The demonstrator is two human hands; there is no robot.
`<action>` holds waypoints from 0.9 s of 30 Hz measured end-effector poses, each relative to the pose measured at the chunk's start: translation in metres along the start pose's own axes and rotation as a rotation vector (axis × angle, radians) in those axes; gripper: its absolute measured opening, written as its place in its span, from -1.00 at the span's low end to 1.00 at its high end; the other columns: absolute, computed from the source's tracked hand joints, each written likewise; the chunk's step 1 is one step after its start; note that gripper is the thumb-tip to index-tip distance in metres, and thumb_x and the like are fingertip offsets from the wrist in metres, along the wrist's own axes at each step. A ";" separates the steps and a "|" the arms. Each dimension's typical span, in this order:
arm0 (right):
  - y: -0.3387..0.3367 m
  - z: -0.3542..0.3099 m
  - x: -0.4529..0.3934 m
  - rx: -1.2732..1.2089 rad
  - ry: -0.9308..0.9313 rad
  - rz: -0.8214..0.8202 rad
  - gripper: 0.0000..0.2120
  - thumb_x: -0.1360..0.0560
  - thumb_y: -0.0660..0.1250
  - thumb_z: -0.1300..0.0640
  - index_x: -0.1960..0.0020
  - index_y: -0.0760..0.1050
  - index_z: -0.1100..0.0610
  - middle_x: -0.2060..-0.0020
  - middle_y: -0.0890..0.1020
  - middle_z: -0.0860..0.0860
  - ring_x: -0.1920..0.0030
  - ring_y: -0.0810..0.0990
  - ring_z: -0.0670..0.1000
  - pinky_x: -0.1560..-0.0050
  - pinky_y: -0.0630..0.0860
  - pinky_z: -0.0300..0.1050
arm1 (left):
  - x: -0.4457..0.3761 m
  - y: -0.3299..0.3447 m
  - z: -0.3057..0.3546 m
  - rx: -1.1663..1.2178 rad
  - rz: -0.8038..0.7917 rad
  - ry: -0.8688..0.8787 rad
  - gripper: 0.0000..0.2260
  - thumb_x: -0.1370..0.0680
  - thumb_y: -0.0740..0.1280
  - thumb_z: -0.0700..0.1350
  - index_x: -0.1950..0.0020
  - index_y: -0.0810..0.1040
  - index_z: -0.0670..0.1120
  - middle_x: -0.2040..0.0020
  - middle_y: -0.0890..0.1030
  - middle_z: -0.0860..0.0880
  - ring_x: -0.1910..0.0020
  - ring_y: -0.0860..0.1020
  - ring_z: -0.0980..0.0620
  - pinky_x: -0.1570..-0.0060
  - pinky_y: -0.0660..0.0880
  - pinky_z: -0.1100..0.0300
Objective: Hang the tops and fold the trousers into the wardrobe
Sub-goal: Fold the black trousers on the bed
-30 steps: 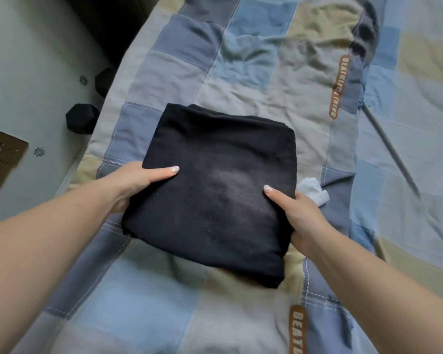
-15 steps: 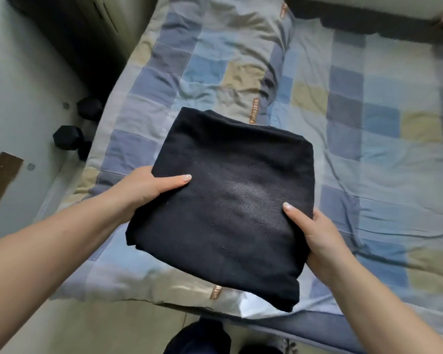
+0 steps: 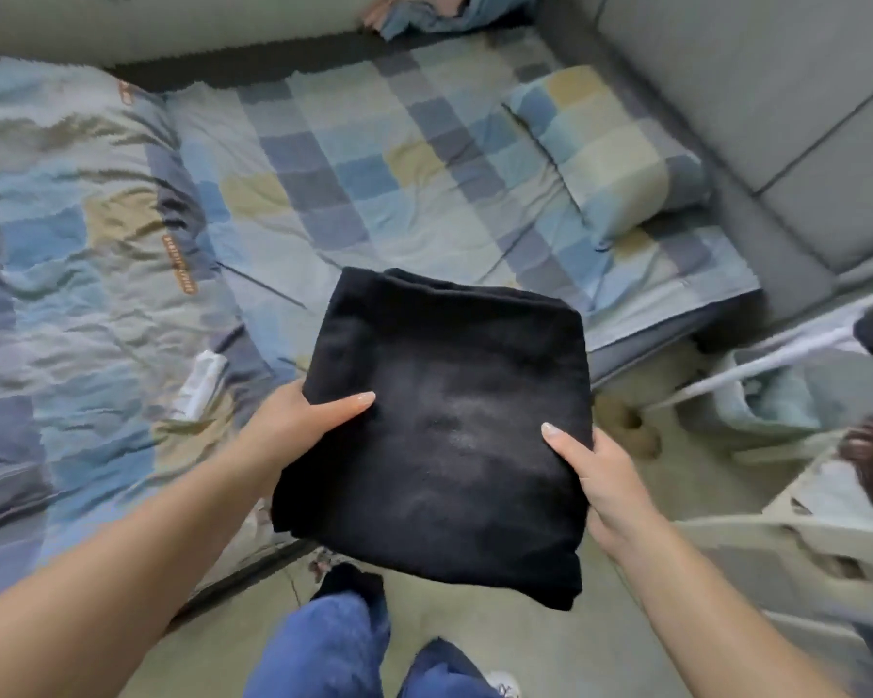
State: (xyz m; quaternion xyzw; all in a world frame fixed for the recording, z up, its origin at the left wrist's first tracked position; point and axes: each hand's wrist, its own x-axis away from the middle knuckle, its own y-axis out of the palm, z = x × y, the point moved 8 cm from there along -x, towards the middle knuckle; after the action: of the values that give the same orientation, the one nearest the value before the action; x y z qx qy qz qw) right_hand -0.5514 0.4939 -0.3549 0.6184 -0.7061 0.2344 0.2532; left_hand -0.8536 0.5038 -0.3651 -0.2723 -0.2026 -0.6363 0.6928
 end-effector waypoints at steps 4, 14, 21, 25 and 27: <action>-0.132 0.042 0.071 -0.187 -0.010 0.201 -0.78 -0.47 0.39 0.17 -0.12 0.54 0.07 0.04 0.71 0.03 0.06 0.69 0.05 0.11 0.58 -0.06 | 0.047 0.128 0.007 -0.125 -0.157 0.059 -0.79 -0.39 0.52 -0.02 0.02 0.64 0.01 0.15 0.70 0.11 0.13 0.65 0.12 0.25 0.50 0.32; -0.418 0.147 0.287 -0.484 -0.129 0.670 -0.74 -0.45 0.42 0.12 -0.14 0.57 0.07 0.04 0.71 0.00 0.01 0.68 0.05 -0.07 0.56 0.00 | 0.219 0.453 -0.001 -0.443 -0.681 0.161 -0.70 -0.36 0.53 0.04 -0.03 0.65 -0.04 0.15 0.72 0.01 0.15 0.69 -0.01 -0.01 0.58 0.07; -0.526 0.240 0.408 -0.679 -0.122 1.018 -0.68 -0.40 0.46 -0.04 -0.13 0.55 -0.04 -0.04 0.67 -0.04 -0.07 0.63 0.07 -0.18 0.53 0.08 | 0.334 0.634 -0.030 -0.686 -1.014 0.269 -0.69 -0.37 0.53 0.07 -0.03 0.62 -0.02 0.11 0.71 0.02 0.09 0.67 0.01 0.00 0.58 0.09; -0.559 0.284 0.457 -0.793 -0.102 1.149 -0.69 -0.45 0.43 0.01 -0.17 0.54 0.00 -0.02 0.68 -0.01 -0.04 0.65 0.10 -0.17 0.53 0.12 | 0.382 0.712 -0.062 -0.792 -1.160 0.278 -0.71 -0.37 0.53 0.03 -0.03 0.61 -0.02 0.10 0.71 0.00 0.09 0.66 0.00 0.05 0.55 0.14; -0.577 0.307 0.476 -0.815 -0.056 1.228 -0.77 -0.45 0.42 -0.02 -0.09 0.55 -0.03 0.00 0.67 -0.02 -0.03 0.64 0.10 -0.15 0.54 0.13 | 0.403 0.750 -0.081 -0.840 -1.242 0.252 -0.72 -0.39 0.52 0.00 -0.04 0.61 -0.02 0.08 0.71 -0.02 0.08 0.67 -0.02 0.03 0.55 0.13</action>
State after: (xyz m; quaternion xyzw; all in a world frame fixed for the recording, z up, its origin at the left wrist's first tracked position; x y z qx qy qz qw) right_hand -0.0512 -0.1352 -0.2705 -0.0258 -0.9624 0.0375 0.2679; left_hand -0.0710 0.1733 -0.2642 -0.2744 0.0210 -0.9593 0.0634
